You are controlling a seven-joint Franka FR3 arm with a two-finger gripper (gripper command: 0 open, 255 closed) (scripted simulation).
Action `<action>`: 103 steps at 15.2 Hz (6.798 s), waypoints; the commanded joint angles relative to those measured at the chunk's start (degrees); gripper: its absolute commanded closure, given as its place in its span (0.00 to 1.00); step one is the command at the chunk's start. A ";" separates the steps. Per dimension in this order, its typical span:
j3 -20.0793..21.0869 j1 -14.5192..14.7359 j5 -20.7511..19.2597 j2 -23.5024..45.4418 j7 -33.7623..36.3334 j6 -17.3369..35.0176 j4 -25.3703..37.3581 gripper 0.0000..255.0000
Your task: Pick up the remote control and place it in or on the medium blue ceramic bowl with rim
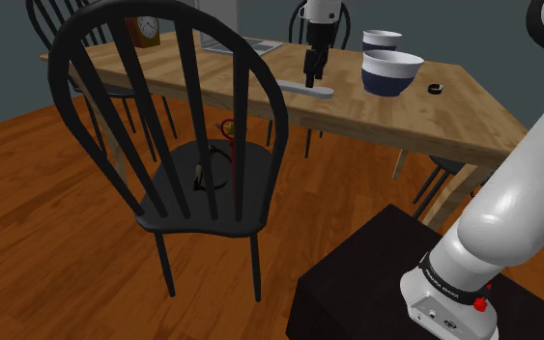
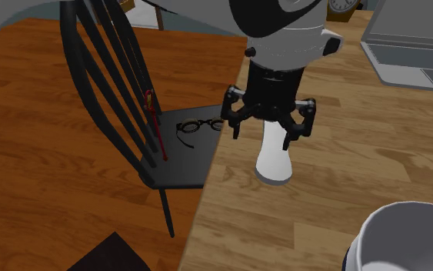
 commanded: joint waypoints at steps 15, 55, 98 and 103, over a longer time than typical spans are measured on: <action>-0.16 -0.31 0.28 8.54 -2.97 4.72 5.53 0.00; -0.23 -0.50 0.55 15.54 -3.53 -18.61 35.86 1.00; -11.28 -19.76 0.91 3.55 -33.77 -13.83 19.66 1.00; -11.13 -19.57 0.54 1.95 -33.47 -9.95 14.21 1.00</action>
